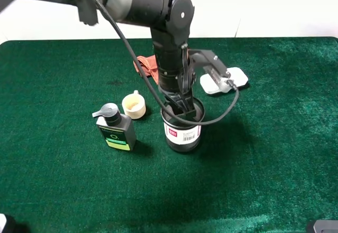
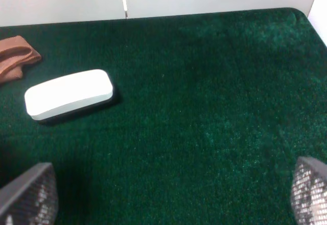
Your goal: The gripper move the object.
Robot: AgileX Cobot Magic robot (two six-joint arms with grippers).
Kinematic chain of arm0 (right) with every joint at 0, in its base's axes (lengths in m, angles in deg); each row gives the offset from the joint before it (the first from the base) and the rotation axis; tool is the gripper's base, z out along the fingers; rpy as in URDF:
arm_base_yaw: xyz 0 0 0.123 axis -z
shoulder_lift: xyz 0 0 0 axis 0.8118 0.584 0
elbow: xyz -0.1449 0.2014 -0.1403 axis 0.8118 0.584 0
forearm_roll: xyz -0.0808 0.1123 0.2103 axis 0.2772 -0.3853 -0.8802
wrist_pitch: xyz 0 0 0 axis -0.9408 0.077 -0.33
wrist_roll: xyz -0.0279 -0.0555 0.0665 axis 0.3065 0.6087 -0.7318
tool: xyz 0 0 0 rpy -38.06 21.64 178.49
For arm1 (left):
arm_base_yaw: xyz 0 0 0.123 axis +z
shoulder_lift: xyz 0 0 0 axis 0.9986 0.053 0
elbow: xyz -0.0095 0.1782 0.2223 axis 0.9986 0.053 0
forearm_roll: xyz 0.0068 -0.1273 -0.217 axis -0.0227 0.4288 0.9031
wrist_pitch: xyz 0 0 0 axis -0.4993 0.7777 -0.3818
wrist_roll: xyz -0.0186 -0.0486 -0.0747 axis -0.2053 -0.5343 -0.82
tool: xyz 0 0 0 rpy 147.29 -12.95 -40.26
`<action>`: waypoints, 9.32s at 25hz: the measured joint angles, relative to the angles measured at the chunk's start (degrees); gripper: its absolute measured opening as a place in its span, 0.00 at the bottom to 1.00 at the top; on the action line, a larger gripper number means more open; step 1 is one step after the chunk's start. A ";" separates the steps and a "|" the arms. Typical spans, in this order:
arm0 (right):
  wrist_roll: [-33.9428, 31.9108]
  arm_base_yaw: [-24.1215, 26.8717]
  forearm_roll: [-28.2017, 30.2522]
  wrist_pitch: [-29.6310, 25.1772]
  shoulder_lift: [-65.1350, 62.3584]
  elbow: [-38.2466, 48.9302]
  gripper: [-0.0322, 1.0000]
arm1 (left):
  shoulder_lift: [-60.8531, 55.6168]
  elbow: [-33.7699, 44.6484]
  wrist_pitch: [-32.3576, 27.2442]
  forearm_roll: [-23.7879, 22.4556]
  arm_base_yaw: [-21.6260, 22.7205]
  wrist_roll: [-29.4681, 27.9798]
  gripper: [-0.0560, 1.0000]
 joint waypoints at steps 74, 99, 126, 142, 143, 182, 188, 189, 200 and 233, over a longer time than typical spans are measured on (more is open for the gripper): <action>0.00 0.00 0.00 0.00 0.00 0.00 0.70 | -16.16 21.40 3.58 -14.84 31.10 -16.32 0.12; 0.00 0.00 0.00 0.00 0.00 0.00 0.70 | -16.16 27.15 12.58 -19.32 31.10 -18.40 0.12; 0.00 0.00 0.00 0.00 0.00 0.00 0.70 | -21.33 27.15 10.29 -19.24 31.14 -19.46 0.94; 0.00 0.00 0.00 0.00 0.00 0.00 0.70 | -22.39 27.15 9.83 -19.29 32.48 -19.62 0.94; 0.00 0.00 0.00 0.00 0.00 0.00 0.70 | -23.12 27.15 9.83 -19.29 32.69 -19.62 0.94; 0.00 0.00 0.00 0.00 0.00 0.00 0.70 | -101.63 52.85 -13.27 -11.81 33.37 -29.81 0.94; 0.00 0.00 0.00 0.00 0.00 0.00 0.70 | -110.70 59.62 -13.21 -8.54 33.37 -29.81 0.94; 0.00 0.00 0.00 0.00 0.00 0.00 0.70 | -111.63 60.94 -12.87 -7.32 33.37 -29.81 0.94; 0.00 0.00 0.00 0.00 0.00 0.00 0.70 | -113.89 62.23 -11.38 -8.30 34.78 -29.75 0.94; 0.00 0.00 0.00 0.00 0.00 0.00 0.70 | -124.68 62.23 -11.41 -5.92 52.24 -24.19 0.94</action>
